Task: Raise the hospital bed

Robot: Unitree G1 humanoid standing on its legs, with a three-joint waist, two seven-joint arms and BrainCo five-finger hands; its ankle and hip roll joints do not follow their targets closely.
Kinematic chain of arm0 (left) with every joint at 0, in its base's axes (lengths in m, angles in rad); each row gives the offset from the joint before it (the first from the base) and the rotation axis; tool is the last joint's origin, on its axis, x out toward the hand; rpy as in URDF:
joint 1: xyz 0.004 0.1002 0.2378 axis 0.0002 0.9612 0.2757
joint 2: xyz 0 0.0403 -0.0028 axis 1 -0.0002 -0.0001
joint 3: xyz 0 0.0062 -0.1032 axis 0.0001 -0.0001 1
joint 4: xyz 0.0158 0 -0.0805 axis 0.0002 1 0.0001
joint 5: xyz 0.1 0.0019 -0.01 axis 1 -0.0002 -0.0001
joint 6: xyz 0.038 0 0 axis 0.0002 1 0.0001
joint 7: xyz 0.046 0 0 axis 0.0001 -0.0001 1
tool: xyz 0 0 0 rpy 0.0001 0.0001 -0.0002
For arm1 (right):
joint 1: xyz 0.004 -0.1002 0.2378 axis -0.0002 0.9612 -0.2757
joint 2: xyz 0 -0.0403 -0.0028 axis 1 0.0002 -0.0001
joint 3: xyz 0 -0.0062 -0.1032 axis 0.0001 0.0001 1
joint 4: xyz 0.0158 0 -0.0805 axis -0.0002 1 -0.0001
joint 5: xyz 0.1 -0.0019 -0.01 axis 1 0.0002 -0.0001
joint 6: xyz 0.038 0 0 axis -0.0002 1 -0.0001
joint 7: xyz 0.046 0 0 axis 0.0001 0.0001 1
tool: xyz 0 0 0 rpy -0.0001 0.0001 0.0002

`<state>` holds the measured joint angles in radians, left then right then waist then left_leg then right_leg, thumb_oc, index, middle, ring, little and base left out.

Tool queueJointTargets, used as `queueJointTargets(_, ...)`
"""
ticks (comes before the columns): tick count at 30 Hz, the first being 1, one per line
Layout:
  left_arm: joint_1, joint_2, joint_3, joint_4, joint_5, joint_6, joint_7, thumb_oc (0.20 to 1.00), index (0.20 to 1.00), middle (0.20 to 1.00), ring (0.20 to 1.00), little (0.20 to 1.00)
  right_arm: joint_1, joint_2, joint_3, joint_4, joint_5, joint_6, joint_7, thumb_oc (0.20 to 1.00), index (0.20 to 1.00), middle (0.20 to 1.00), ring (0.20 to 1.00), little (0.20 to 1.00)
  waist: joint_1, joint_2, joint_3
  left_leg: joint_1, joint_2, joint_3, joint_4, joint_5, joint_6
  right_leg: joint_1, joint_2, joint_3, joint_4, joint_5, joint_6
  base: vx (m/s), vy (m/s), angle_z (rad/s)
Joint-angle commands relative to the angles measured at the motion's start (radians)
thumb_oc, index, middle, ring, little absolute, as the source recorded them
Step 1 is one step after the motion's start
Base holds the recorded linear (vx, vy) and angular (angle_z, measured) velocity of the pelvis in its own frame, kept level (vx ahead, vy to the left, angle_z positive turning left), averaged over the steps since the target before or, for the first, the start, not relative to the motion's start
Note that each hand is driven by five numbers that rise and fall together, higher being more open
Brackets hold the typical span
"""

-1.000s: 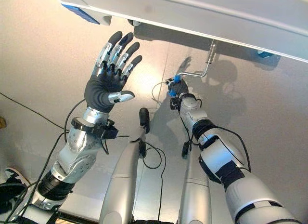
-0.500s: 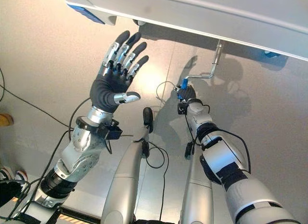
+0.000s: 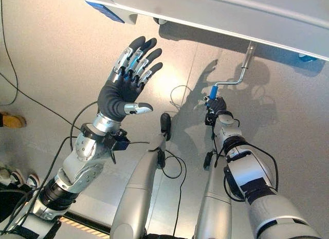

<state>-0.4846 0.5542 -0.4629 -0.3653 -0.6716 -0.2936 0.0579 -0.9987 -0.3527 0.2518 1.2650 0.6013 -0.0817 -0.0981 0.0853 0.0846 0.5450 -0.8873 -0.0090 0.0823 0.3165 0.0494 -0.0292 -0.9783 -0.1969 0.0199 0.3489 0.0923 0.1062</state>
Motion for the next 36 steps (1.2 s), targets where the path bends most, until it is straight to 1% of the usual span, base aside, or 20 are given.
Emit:
queueJointTargets(1,0.020,-0.030,0.044,-0.105,0.005,-0.048,-0.021,1.000,1.000,1.000,1.000,1.000,0.153,-0.291,-0.068,0.098,0.050,-0.018,-0.105,0.200,0.200,0.200,0.200,0.200,-0.071,0.094,-0.025,0.007,-0.003,-0.013,0.020,-0.055,-0.012,0.029,0.044,-0.027,0.047,-0.114,0.013,0.00,0.000,0.00)
queueJointTargets(6,0.025,-0.022,0.056,-0.111,0.007,-0.050,-0.017,1.000,1.000,1.000,1.000,1.000,0.191,-0.334,-0.130,0.106,0.101,-0.039,-0.125,0.200,0.200,0.200,0.200,0.200,-0.084,0.095,-0.025,-0.004,0.000,-0.006,0.028,-0.057,-0.013,0.007,0.048,-0.020,0.066,-0.120,0.010,0.00,-0.012,0.01)
queueJointTargets(9,0.028,-0.022,0.059,-0.113,0.006,-0.050,-0.017,1.000,1.000,1.000,1.000,1.000,0.199,-0.339,-0.136,0.106,0.104,-0.043,-0.130,0.200,0.200,0.200,0.200,0.200,-0.086,0.094,-0.025,-0.007,0.000,-0.004,0.033,-0.059,-0.013,0.003,0.049,-0.018,0.071,-0.121,0.010,0.00,0.000,0.00)
queueJointTargets(10,0.025,-0.022,0.064,-0.109,0.007,-0.051,-0.011,1.000,1.000,1.000,1.000,1.000,0.216,-0.350,-0.158,0.103,0.121,-0.051,-0.138,0.200,0.200,0.200,0.200,0.200,-0.093,0.091,-0.025,-0.008,0.001,-0.002,0.035,-0.061,-0.014,0.000,0.050,-0.016,0.074,-0.122,0.010,0.00,0.000,0.00)
queueJointTargets(15,0.028,-0.015,0.073,-0.109,0.007,-0.055,-0.005,1.000,1.000,1.000,1.000,1.000,0.257,-0.364,-0.187,0.101,0.121,-0.062,-0.155,0.200,0.200,0.200,0.200,0.200,-0.102,0.085,-0.025,-0.003,0.003,0.000,0.032,-0.062,-0.013,0.002,0.051,-0.014,0.077,-0.124,0.008,-0.01,-0.017,-0.06)
queueJointTargets(18,0.029,-0.007,0.081,-0.111,0.002,-0.058,-0.005,1.000,1.000,1.000,1.000,1.000,0.288,-0.375,-0.208,0.085,0.124,-0.075,-0.167,0.200,0.200,0.200,0.200,0.200,-0.112,0.076,-0.025,0.002,0.002,0.001,0.029,-0.062,-0.013,0.008,0.054,-0.013,0.071,-0.121,0.008,0.00,0.000,0.00)
queueJointTargets(21,0.036,-0.002,0.091,-0.110,0.000,-0.063,-0.003,1.000,1.000,1.000,1.000,1.000,0.300,-0.365,-0.219,0.039,0.148,-0.099,-0.170,0.200,0.200,0.200,0.200,0.200,-0.117,0.066,-0.025,0.008,0.005,0.003,0.024,-0.060,-0.013,0.011,0.058,-0.014,0.068,-0.118,0.008,0.00,0.000,0.00)
queueJointTargets(23,0.042,0.002,0.106,-0.110,0.009,-0.067,0.005,1.000,1.000,1.000,1.000,1.000,0.312,-0.353,-0.214,-0.028,0.152,-0.126,-0.176,0.200,0.200,0.200,0.200,0.200,-0.124,0.058,-0.025,0.011,0.007,0.005,0.022,-0.058,-0.014,0.015,0.060,-0.017,0.063,-0.114,0.008,0.00,0.000,0.00)
queueJointTargets(24,0.052,0.002,0.117,-0.111,0.011,-0.068,0.006,1.000,1.000,1.000,1.000,1.000,0.330,-0.337,-0.214,-0.083,0.146,-0.142,-0.189,0.200,0.200,0.200,0.200,0.200,-0.128,0.052,-0.025,0.015,0.007,0.006,0.020,-0.056,-0.015,0.020,0.062,-0.017,0.060,-0.113,0.008,0.00,0.000,0.00)
queueJointTargets(25,0.067,0.000,0.129,-0.109,0.014,-0.068,0.007,1.000,1.000,1.000,1.000,1.000,0.361,-0.316,-0.217,-0.182,0.146,-0.169,-0.200,0.200,0.200,0.200,0.200,0.200,-0.134,0.046,-0.025,0.019,0.008,0.006,0.016,-0.054,-0.015,0.024,0.064,-0.017,0.057,-0.111,0.008,0.00,0.000,0.00)
queueJointTargets(26,0.084,-0.004,0.142,-0.100,0.018,-0.066,0.008,1.000,1.000,1.000,1.000,1.000,0.407,-0.294,-0.236,-0.280,0.155,-0.197,-0.202,0.241,0.241,0.241,0.241,0.241,-0.142,0.038,-0.025,0.026,0.009,0.005,0.014,-0.053,-0.016,0.034,0.065,-0.018,0.051,-0.109,0.009,0.00,0.000,0.00)
queueJointTargets(27,0.085,-0.004,0.142,-0.101,0.018,-0.066,0.008,1.000,1.000,1.000,1.000,1.000,0.409,-0.293,-0.237,-0.282,0.154,-0.196,-0.203,0.464,0.464,0.464,0.464,0.464,-0.142,0.038,-0.025,0.027,0.009,0.005,0.013,-0.053,-0.016,0.035,0.065,-0.019,0.050,-0.109,0.009,0.00,0.000,0.00)
queueJointTargets(28,0.124,-0.005,0.148,-0.059,0.026,-0.060,0.001,1.000,1.000,1.000,1.000,1.000,0.475,-0.263,-0.255,-0.389,0.144,-0.230,-0.201,1.000,1.000,1.000,1.000,1.000,-0.150,0.030,-0.025,0.043,0.010,0.002,0.009,-0.050,-0.017,0.054,0.066,-0.022,0.043,-0.107,0.009,0.00,0.000,0.00)
queueJointTargets(30,0.168,0.011,0.150,0.011,0.045,-0.048,-0.006,1.000,1.000,1.000,1.000,1.000,0.535,-0.235,-0.274,-0.458,0.149,-0.250,-0.187,1.000,1.000,1.000,1.000,1.000,-0.158,0.020,-0.025,0.070,0.009,0.000,-0.002,-0.046,-0.019,0.084,0.069,-0.026,0.034,-0.105,0.011,-0.02,-0.019,-0.07)
queueJointTargets(32,0.222,0.011,0.151,0.138,0.064,-0.031,-0.014,1.000,1.000,1.000,1.000,1.000,0.591,-0.207,-0.286,-0.494,0.138,-0.257,-0.181,1.000,1.000,1.000,1.000,1.000,-0.165,0.009,-0.025,0.111,0.011,-0.003,-0.016,-0.042,-0.022,0.130,0.070,-0.033,0.020,-0.103,0.012,-0.01,-0.025,-0.11)
queueJointTargets(33,0.249,0.016,0.145,0.225,0.106,-0.023,-0.014,1.000,1.000,1.000,1.000,1.000,0.613,-0.192,-0.289,-0.496,0.129,-0.257,-0.179,1.000,1.000,1.000,1.000,1.000,-0.166,0.002,-0.025,0.142,0.013,-0.005,-0.026,-0.040,-0.024,0.163,0.071,-0.039,0.012,-0.102,0.014,0.00,-0.035,-0.09)
queueJointTargets(34,0.270,0.001,0.142,0.332,0.141,-0.015,-0.014,1.000,1.000,1.000,1.000,1.000,0.636,-0.186,-0.283,-0.508,0.110,-0.250,-0.167,1.000,1.000,1.000,1.000,1.000,-0.168,-0.005,-0.025,0.177,0.014,-0.005,-0.034,-0.038,-0.025,0.198,0.071,-0.044,0.007,-0.100,0.017,0.01,-0.022,-0.09)
queueJointTargets(35,0.270,0.000,0.139,0.335,0.141,-0.018,-0.015,1.000,1.000,1.000,1.000,1.000,0.639,-0.186,-0.284,-0.509,0.109,-0.250,-0.168,1.000,1.000,1.000,1.000,1.000,-0.168,-0.005,-0.025,0.181,0.014,-0.005,-0.037,-0.037,-0.025,0.202,0.070,-0.045,0.004,-0.100,0.017,0.04,-0.037,-0.11)
queueJointTargets(36,0.297,-0.026,0.139,0.486,0.196,-0.010,-0.012,1.000,1.000,1.000,1.000,1.000,0.667,-0.177,-0.283,-0.487,0.105,-0.238,-0.150,1.000,1.000,1.000,1.000,1.000,-0.168,-0.013,-0.025,0.242,0.016,-0.013,-0.057,-0.036,-0.026,0.264,0.070,-0.055,-0.009,-0.102,0.020,0.04,-0.041,-0.14)
